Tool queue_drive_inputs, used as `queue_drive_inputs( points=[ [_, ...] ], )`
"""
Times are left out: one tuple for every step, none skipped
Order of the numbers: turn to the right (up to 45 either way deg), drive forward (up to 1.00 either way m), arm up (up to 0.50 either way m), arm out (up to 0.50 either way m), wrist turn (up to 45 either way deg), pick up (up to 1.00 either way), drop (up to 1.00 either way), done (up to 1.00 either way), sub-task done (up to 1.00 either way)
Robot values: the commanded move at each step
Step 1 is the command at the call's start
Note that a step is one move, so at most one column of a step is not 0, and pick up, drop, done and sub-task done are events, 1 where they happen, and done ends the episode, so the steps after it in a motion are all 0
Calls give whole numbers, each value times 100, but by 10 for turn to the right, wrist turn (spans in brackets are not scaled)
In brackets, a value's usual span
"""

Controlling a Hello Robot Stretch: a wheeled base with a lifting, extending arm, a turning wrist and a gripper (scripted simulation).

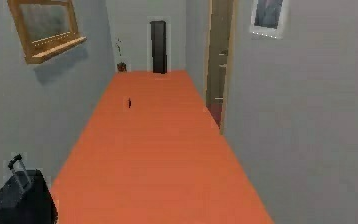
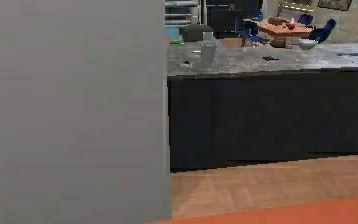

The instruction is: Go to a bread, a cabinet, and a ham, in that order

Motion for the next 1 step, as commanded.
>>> queue_drive_inputs(
  points=[
    [0, 100, 0, 0, 0, 0, 0, 0, 0]
  ],
)
